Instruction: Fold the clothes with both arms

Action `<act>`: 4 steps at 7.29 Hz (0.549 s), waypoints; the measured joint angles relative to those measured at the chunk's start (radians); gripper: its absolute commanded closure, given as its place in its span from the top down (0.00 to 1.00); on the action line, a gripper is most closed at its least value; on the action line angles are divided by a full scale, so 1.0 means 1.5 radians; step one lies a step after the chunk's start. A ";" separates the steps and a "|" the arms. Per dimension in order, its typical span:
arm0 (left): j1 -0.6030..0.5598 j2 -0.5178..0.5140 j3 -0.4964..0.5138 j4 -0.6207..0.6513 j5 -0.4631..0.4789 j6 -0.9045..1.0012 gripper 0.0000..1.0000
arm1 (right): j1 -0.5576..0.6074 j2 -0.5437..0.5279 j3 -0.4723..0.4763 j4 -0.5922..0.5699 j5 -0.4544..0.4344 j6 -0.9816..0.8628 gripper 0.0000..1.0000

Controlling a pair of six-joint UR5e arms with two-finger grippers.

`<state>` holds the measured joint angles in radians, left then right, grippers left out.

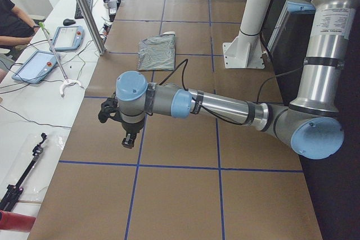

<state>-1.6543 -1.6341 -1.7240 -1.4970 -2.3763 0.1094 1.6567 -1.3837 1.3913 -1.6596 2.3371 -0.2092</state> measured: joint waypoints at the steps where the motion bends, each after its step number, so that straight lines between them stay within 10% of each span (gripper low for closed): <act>1: 0.001 0.039 -0.034 0.021 -0.006 -0.003 1.00 | 0.001 -0.009 0.000 -0.003 0.002 -0.006 1.00; 4: 0.008 0.087 -0.067 0.005 -0.008 -0.002 1.00 | -0.012 -0.031 0.000 0.016 0.000 -0.025 1.00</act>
<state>-1.6426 -1.5032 -1.8245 -1.4889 -2.3876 0.1065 1.6384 -1.4301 1.3911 -1.6359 2.3373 -0.2473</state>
